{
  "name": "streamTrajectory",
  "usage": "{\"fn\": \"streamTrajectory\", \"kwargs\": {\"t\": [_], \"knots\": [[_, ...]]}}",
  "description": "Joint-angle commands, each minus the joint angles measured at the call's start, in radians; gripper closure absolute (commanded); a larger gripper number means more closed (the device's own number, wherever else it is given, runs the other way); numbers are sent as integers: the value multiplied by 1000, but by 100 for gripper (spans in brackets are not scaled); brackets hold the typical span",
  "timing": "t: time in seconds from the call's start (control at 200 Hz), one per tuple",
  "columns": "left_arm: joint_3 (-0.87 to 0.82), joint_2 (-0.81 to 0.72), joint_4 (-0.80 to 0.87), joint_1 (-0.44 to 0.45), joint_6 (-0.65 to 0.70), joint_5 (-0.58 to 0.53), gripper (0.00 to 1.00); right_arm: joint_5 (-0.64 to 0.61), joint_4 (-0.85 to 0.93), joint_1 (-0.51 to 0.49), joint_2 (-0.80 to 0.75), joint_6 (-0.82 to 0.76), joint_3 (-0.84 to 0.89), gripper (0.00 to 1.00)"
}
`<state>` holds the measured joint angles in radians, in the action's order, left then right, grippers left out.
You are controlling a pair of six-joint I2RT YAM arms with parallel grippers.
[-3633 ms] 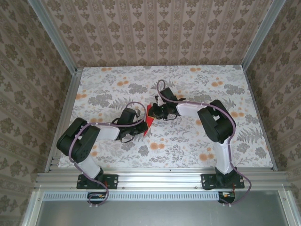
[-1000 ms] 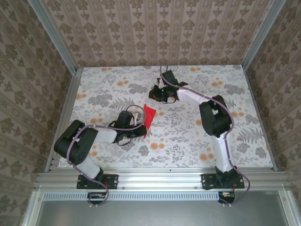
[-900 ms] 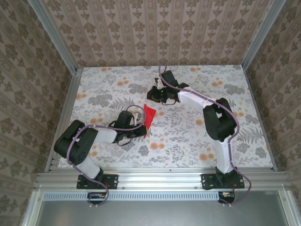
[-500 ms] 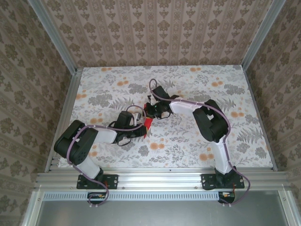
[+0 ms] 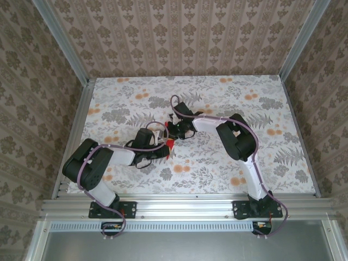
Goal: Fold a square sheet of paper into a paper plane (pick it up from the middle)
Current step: Fold the wing for the fifth time at the center of the table.
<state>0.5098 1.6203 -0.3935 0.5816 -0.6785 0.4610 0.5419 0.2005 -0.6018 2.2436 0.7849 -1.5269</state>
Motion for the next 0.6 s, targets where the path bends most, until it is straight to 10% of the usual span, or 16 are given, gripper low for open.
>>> {"fn": "streamTrajectory", "kwargs": {"t": [0.0,0.595], "knots": [[-51,31,156,0,35,14,100,-74,16,36,60,-2,-58,100],[-74,19,174,1,44,13,100,-195,132,95,236,-4,-363,100]]}}
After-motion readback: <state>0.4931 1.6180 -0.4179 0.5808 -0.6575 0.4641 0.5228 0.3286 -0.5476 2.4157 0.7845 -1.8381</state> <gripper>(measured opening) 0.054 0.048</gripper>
